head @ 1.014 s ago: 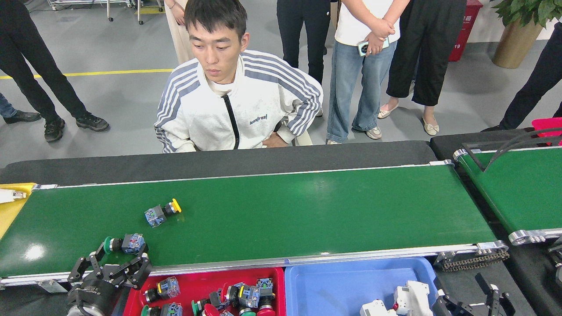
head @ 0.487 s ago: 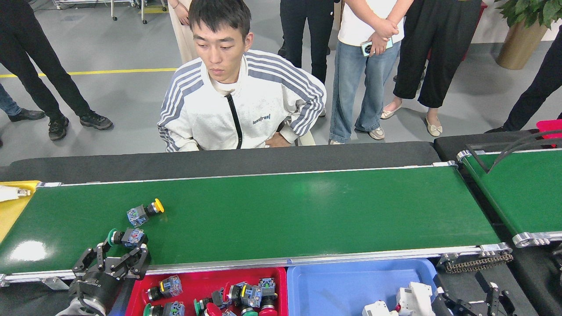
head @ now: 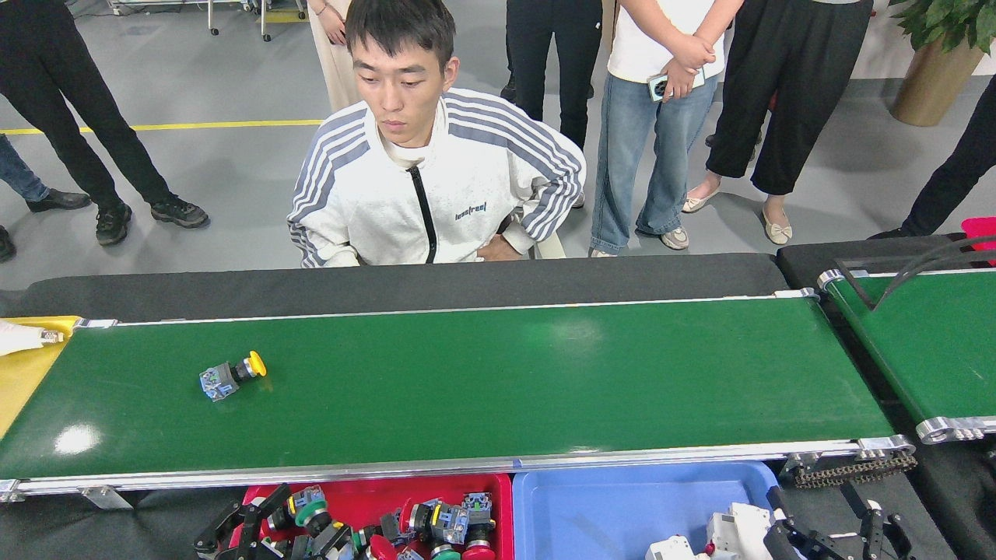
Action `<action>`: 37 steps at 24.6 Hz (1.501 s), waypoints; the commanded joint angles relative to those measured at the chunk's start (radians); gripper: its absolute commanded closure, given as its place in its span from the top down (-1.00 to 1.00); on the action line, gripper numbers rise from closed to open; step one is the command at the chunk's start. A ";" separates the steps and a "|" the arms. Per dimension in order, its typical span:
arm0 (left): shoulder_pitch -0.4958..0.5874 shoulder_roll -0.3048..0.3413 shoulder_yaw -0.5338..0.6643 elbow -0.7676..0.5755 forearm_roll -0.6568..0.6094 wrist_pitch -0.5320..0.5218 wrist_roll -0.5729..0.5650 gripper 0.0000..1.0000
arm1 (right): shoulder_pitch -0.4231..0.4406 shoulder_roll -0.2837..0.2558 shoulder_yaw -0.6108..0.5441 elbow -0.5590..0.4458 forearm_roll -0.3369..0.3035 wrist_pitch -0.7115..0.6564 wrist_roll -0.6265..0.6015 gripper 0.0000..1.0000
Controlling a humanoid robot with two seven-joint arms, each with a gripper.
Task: Pick switch part from conveyor to tray
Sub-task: 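Grasp the yellow-button switch with the left gripper, drop in red tray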
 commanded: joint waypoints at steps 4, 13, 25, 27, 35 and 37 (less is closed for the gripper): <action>-0.044 -0.004 0.075 0.007 0.010 0.297 0.006 1.00 | -0.011 -0.005 -0.001 -0.015 -0.002 -0.011 -0.002 1.00; -0.245 0.062 0.149 0.263 0.004 0.351 0.006 1.00 | -0.011 -0.003 -0.001 -0.015 -0.002 -0.021 0.021 1.00; -0.558 0.257 0.156 0.801 0.008 0.360 0.017 1.00 | -0.051 -0.011 0.054 -0.013 -0.002 -0.041 0.023 1.00; -0.598 0.269 0.156 0.880 0.008 0.363 0.035 1.00 | -0.066 -0.012 0.056 -0.011 -0.002 -0.041 0.024 1.00; -0.748 0.333 0.147 1.147 0.008 0.385 0.124 0.95 | -0.088 -0.023 0.107 -0.005 -0.002 -0.041 0.026 1.00; -0.750 0.333 0.149 1.147 0.011 0.377 0.133 0.69 | -0.089 -0.023 0.107 -0.005 -0.002 -0.041 0.026 1.00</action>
